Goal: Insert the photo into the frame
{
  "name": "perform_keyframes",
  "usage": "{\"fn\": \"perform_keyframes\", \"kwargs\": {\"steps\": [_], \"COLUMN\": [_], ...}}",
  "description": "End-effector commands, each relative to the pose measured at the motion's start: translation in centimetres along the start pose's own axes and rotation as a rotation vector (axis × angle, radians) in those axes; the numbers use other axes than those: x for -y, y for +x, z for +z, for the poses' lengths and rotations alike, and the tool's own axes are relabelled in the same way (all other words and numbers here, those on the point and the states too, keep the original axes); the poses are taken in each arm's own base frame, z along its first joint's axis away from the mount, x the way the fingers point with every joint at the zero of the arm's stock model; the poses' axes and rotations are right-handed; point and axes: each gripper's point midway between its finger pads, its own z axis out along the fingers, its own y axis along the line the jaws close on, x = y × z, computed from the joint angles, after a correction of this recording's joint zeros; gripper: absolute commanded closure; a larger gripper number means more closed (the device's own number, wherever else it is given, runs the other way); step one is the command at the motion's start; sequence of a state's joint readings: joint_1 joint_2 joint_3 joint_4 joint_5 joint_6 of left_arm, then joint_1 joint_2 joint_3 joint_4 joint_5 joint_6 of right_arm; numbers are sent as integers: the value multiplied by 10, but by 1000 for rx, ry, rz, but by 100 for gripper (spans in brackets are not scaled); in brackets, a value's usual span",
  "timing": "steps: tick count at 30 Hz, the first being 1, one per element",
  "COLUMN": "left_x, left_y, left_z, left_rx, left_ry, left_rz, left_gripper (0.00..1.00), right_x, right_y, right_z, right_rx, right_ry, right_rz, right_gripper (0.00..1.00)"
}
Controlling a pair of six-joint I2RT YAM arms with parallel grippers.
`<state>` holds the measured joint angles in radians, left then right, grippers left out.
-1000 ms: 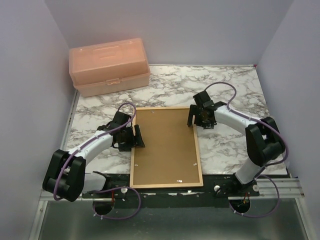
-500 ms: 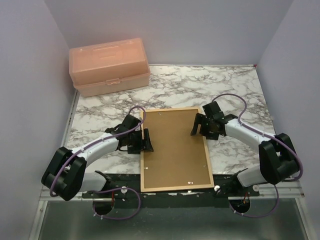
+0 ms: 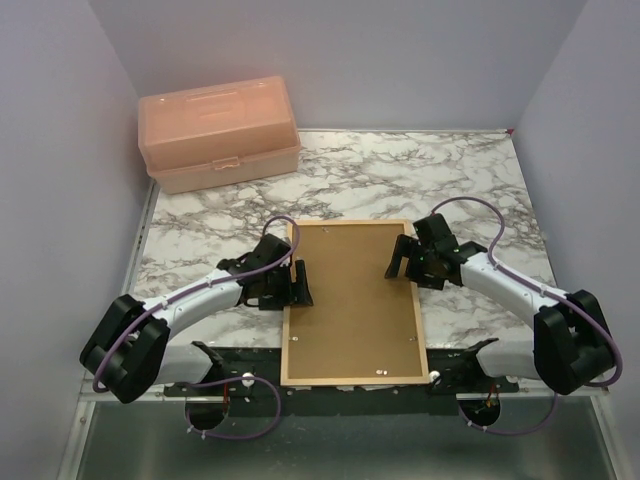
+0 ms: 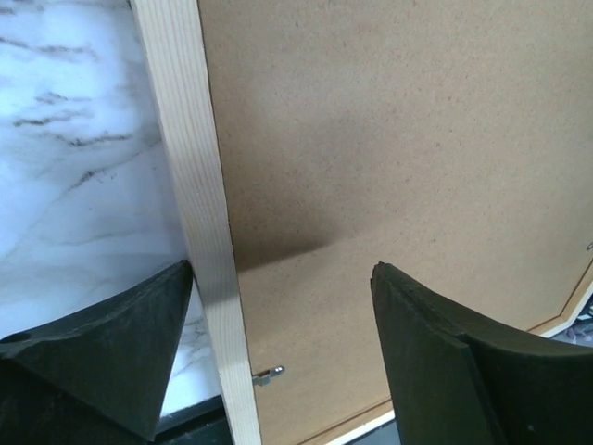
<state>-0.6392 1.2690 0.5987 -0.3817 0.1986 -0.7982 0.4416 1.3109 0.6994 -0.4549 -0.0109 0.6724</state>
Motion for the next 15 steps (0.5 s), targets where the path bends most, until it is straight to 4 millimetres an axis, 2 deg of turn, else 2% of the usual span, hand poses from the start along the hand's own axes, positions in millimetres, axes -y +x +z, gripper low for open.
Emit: {"fn": "perform_keyframes", "kwargs": {"steps": [1,8,15], "left_x": [-8,-8,-6], "left_y": [2,-41,-87], "left_z": [-6,-17,-10], "left_rx": [-8,56,100], "left_ry": [-90,-211,-246], "left_rz": [-12,30,7], "left_gripper": [17,13,15], "right_x": [-14,-12,-11], "right_y": [16,9,5], "right_z": [-9,-9,-8], "right_rx": [-41,-16,-13], "right_ry": [-76,-54,-33], "right_rz": [36,30,13], "right_gripper": [2,0,0]}}
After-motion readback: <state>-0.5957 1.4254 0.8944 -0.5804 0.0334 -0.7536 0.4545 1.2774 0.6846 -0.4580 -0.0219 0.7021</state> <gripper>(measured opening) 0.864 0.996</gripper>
